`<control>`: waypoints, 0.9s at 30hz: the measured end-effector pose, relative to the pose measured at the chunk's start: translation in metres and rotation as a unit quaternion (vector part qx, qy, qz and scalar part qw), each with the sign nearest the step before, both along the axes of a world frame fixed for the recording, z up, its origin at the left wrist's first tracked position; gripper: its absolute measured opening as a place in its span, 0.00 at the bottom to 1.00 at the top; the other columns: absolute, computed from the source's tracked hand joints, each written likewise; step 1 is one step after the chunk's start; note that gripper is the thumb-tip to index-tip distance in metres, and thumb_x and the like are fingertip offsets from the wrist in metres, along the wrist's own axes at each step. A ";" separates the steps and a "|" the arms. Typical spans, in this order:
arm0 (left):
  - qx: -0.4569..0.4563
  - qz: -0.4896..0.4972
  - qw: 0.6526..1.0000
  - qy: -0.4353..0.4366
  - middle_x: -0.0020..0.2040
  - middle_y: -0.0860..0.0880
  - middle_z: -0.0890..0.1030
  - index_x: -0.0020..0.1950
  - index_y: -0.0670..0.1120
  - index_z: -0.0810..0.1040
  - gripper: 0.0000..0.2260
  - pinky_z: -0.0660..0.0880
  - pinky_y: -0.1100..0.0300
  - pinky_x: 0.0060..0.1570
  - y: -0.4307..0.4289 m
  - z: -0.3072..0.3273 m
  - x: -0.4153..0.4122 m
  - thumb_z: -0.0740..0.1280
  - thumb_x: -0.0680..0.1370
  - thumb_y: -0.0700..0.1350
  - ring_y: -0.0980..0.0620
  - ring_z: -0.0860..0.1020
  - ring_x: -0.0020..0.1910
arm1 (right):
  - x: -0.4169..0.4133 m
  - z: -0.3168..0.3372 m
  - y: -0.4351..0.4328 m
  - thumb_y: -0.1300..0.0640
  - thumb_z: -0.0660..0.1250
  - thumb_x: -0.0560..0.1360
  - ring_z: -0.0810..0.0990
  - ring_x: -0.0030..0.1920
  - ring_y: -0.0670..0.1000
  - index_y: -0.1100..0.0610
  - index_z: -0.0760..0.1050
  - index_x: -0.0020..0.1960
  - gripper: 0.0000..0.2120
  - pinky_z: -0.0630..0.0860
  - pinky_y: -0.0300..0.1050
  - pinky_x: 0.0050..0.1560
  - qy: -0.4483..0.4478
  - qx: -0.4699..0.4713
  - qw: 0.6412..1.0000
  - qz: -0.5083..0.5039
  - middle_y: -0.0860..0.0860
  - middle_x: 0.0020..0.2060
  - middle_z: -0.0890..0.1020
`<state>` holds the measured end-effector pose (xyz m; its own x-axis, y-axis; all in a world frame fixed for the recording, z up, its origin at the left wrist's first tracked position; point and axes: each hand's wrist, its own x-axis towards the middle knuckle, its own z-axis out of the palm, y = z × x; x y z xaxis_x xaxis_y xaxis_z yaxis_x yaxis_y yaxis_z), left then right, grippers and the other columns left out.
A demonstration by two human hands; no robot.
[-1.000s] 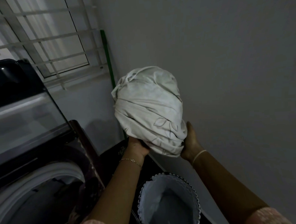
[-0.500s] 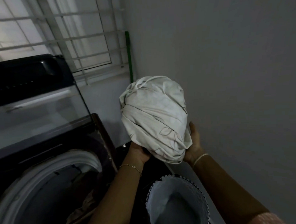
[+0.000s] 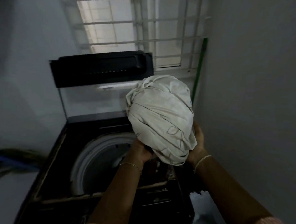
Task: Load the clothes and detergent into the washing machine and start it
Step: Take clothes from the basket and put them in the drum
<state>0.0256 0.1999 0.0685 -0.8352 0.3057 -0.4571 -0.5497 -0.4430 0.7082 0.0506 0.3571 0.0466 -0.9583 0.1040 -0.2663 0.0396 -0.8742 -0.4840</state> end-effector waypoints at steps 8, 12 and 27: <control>-0.015 0.016 0.999 0.030 0.65 0.43 0.76 0.71 0.52 0.70 0.33 0.79 0.49 0.45 -0.115 0.017 -0.027 0.73 0.68 0.59 0.43 0.77 0.57 | -0.040 -0.021 -0.081 0.39 0.66 0.69 0.79 0.60 0.60 0.55 0.82 0.58 0.26 0.73 0.59 0.63 -0.005 0.053 0.990 0.132 0.57 0.61 0.80; -0.122 0.091 0.979 0.135 0.64 0.48 0.75 0.73 0.58 0.62 0.32 0.79 0.52 0.42 -0.161 -0.005 -0.048 0.68 0.75 0.35 0.49 0.77 0.55 | -0.051 -0.041 -0.103 0.41 0.63 0.74 0.79 0.57 0.57 0.54 0.85 0.51 0.20 0.73 0.54 0.60 -0.041 0.091 0.981 0.167 0.56 0.54 0.83; -0.321 -0.029 0.946 -0.029 0.64 0.37 0.75 0.68 0.35 0.70 0.25 0.74 0.47 0.59 -0.221 -0.126 -0.061 0.70 0.72 0.34 0.38 0.76 0.59 | -0.096 -0.108 -0.134 0.49 0.63 0.77 0.80 0.40 0.57 0.61 0.77 0.56 0.16 0.77 0.44 0.36 -0.294 0.326 0.872 0.217 0.60 0.42 0.82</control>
<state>-0.0351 -0.0213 -0.0571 -0.7936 -0.0046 -0.6084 -0.6058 0.1003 0.7893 -0.0451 0.2226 -0.0614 -0.6631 0.0779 -0.7444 0.7069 -0.2615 -0.6571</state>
